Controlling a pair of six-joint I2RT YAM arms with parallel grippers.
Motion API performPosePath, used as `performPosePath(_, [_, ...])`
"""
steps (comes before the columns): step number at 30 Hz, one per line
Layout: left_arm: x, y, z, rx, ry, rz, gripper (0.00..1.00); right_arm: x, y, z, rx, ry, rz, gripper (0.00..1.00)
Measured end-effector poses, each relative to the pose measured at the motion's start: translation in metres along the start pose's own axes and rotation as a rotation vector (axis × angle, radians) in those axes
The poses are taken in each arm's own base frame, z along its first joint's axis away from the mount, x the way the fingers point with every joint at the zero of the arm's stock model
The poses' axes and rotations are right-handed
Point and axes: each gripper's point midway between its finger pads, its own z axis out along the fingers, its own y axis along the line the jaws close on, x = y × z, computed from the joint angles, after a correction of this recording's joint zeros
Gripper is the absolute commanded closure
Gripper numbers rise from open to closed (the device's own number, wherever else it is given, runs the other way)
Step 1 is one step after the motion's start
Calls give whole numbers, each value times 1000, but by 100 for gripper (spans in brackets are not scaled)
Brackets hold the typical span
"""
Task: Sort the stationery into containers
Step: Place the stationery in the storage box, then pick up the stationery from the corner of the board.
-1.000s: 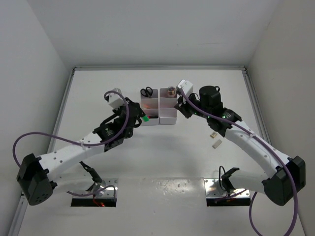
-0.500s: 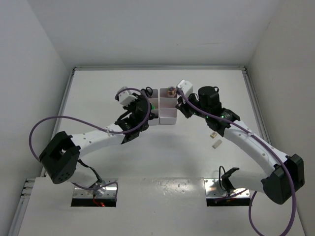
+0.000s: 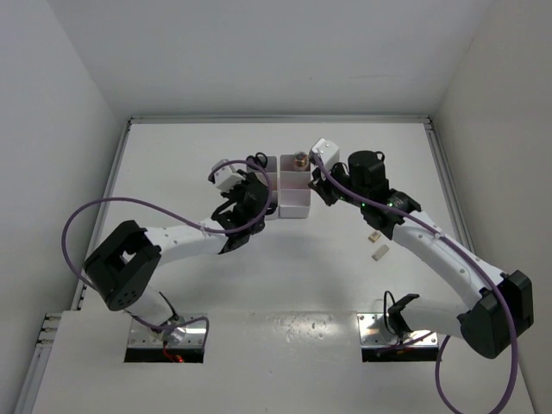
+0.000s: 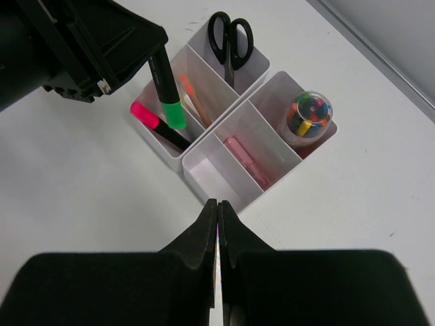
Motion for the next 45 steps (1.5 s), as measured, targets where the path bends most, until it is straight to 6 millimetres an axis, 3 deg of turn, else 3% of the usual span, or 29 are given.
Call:
performPosePath(13, [37,20,9,-42,27,25,100,2,-7,-1,17,2,8,100])
performPosePath(16, [42,25,9,-56,36,22,85,2,-10,-2,23,3,10,100])
performPosePath(17, [44,26,9,-60,39,22,67,2,-10,-2,23,3,10,100])
performPosePath(19, [45,27,9,-70,45,25,50,2,-10,-2,23,3,10,100])
performPosePath(24, [45,26,8,-90,51,26,31,3,-12,-2,29,4,13,99])
performPosePath(27, [46,30,7,-101,54,32,28,3,-15,-3,34,5,16,83])
performPosePath(28, [47,31,7,-103,55,37,28,4,-15,-3,35,6,16,54])
performPosePath(29, [47,32,6,-105,56,43,28,5,-16,-3,37,10,19,40])
performPosePath(31, [46,31,3,-104,60,61,33,9,-19,-5,46,31,7,21])
performPosePath(32, [44,29,-1,-97,63,74,42,13,-21,-6,54,51,-5,21])
performPosePath(33, [40,22,-6,-84,69,86,79,16,-24,-9,63,74,-24,32])
performPosePath(34, [34,14,-11,-70,77,98,93,19,-28,-12,75,96,-55,64])
performPosePath(35, [27,2,-17,-47,92,128,100,22,-33,-15,89,121,-93,100])
performPosePath(37, [6,-29,-28,20,130,156,99,32,-45,-25,132,180,-159,100])
performPosePath(38, [-4,-46,-34,78,174,168,87,40,-52,-31,152,223,-203,100])
performPosePath(39, [-16,-61,-40,139,216,193,69,50,-59,-37,169,275,-248,98])
performPosePath(40, [-26,-73,-45,210,270,225,34,60,-66,-42,181,328,-281,88])
performPosePath(41, [-34,-82,-48,270,312,262,25,72,-73,-46,190,385,-303,52])
performPosePath(43, [-46,-90,-52,362,392,340,18,108,-89,-52,198,541,-315,35])
performPosePath(45, [-45,-80,-54,400,466,443,15,151,-96,-58,157,726,-273,31])
